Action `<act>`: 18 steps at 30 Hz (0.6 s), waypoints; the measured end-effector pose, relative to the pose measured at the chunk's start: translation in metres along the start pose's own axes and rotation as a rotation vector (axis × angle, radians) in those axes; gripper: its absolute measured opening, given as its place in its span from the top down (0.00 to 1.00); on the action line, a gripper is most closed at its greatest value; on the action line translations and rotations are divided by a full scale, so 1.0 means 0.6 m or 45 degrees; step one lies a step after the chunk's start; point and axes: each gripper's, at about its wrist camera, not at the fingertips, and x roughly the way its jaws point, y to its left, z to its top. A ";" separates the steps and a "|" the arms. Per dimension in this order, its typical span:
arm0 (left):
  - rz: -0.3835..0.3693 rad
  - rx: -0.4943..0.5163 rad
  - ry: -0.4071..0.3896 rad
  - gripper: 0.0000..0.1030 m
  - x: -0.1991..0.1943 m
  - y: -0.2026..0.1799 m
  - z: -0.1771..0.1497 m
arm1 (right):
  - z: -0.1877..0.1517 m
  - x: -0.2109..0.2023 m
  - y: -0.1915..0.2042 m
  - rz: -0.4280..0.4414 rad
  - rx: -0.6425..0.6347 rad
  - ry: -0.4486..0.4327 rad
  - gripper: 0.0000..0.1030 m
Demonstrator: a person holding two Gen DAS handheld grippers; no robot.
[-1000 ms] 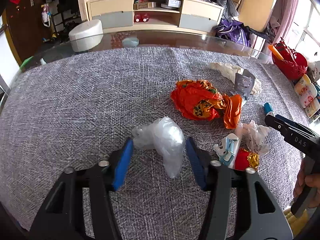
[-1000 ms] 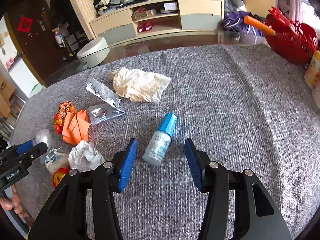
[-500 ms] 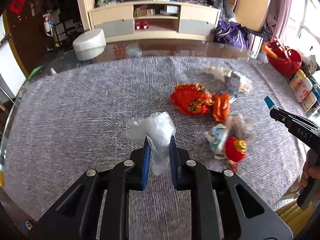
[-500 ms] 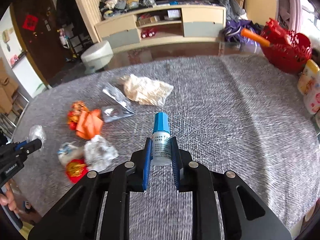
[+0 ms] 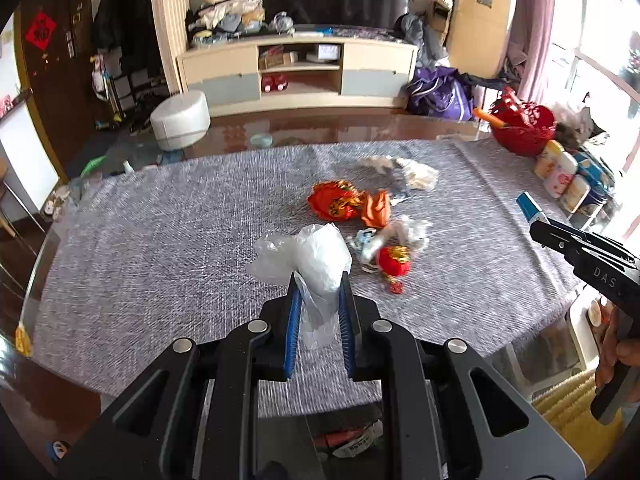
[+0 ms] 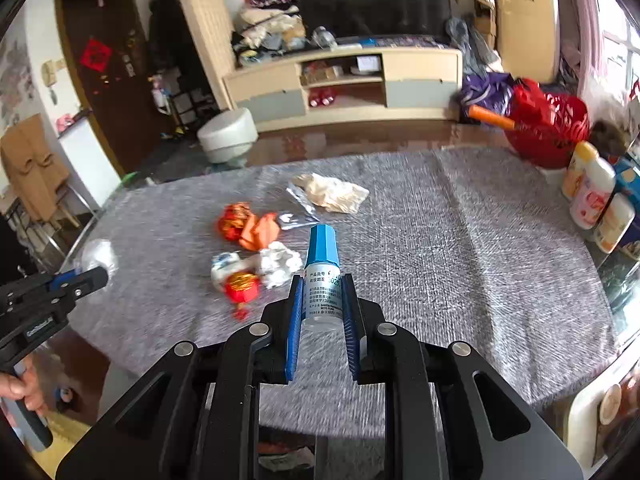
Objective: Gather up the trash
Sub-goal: 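Carry the plastic bag and bottle down to the bin with both tools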
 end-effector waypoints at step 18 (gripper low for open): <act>-0.096 -0.039 0.110 0.84 -0.057 -0.048 -0.191 | -0.167 -0.065 0.055 0.120 -0.010 0.154 0.81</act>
